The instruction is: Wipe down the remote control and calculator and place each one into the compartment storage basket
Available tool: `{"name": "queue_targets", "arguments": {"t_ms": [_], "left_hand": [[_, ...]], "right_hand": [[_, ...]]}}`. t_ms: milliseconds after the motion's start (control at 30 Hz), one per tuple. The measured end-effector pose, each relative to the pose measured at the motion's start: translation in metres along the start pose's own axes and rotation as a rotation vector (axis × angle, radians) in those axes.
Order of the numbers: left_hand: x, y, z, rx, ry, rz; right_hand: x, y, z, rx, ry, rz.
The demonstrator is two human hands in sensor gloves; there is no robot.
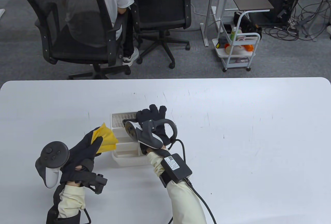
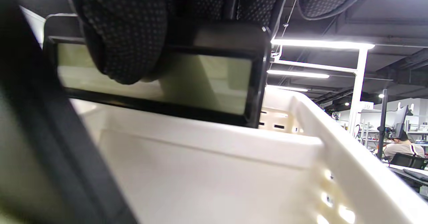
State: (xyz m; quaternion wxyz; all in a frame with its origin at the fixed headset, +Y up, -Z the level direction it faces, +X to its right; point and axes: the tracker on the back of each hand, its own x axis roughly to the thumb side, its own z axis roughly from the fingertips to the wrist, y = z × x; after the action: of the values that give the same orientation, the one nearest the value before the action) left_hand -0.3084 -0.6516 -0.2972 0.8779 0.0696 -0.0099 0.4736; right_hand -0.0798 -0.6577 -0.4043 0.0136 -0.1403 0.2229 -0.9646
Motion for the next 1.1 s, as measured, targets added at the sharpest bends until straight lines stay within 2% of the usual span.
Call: {"name": "queue_targets", "arguments": {"t_ms": [200,267,400,667,867,1100], "left_hand": [[0.001,-0.005,-0.002,-0.015,-0.002,-0.018],[0.002,-0.008,-0.003,-0.026,-0.002,-0.024],[0.005,-0.015,-0.003,-0.050,-0.008,-0.038],[0.014,-0.031,-0.004,-0.094,-0.041,-0.104],[0.023,-0.038,-0.001,-0.087,-0.071,-0.173],[0.035,-0.038,0.004,-0.061,-0.115,-0.296]], "right_hand": [[-0.004,-0.004,0.005,0.045,-0.004,-0.025],[-0.009,-0.012,0.012,-0.007,-0.005,-0.076],[-0.021,-0.030,0.029,-0.029,-0.009,-0.108],[-0.050,-0.065,0.092,-0.027,-0.034,-0.146],[-0.069,-0.063,0.139,0.017,-0.008,-0.207],[-0.083,-0.032,0.186,0.120,-0.003,-0.258]]}}
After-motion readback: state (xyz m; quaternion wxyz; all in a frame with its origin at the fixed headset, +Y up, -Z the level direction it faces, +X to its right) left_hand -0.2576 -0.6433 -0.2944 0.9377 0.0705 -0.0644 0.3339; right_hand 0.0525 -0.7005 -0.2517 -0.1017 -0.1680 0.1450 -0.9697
